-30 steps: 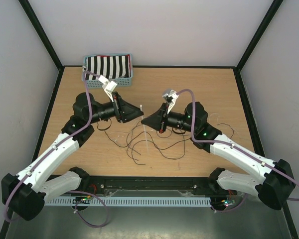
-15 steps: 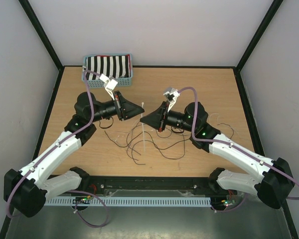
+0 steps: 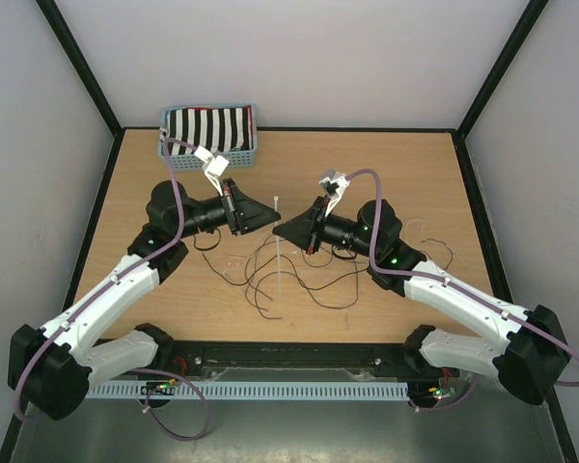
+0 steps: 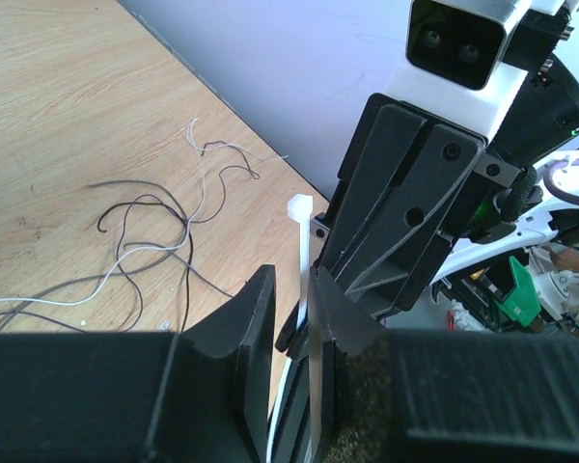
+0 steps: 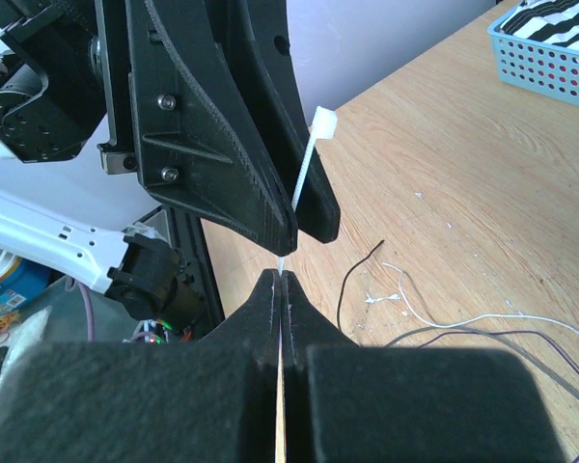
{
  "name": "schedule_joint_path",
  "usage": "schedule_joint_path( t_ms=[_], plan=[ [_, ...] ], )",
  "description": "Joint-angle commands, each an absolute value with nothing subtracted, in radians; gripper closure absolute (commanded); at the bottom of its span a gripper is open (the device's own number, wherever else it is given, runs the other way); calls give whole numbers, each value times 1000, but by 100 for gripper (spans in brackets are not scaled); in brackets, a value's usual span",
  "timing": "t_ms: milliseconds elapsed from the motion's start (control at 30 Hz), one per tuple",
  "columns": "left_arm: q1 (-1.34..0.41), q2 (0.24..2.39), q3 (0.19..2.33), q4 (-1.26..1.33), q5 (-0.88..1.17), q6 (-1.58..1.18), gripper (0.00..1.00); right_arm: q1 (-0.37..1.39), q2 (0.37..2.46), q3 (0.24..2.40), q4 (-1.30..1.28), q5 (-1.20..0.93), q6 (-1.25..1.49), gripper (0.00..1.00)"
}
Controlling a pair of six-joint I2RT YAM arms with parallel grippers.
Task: Zip-tie the wires
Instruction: Pick up the ribbon at the center of the board.
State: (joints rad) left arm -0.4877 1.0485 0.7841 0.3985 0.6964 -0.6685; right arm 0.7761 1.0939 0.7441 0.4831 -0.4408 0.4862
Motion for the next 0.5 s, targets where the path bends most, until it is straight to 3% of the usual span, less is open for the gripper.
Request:
schedule_joint_path(
  t_ms=[0,133,267,467],
  plan=[
    [-491,1036,776,453,709,-682,80,771,1068,736,532,-426,488,100],
    [-492,1031,772,461,707,-682,87,771,1069,734,532,-425,490,100],
    [-492,1029,765,466,690,-678,100,772,1063,727,531,-412,485,99],
    [-492,1042,768,472,670,-671,100,770,1051,720,525,-397,467,84]
  ],
)
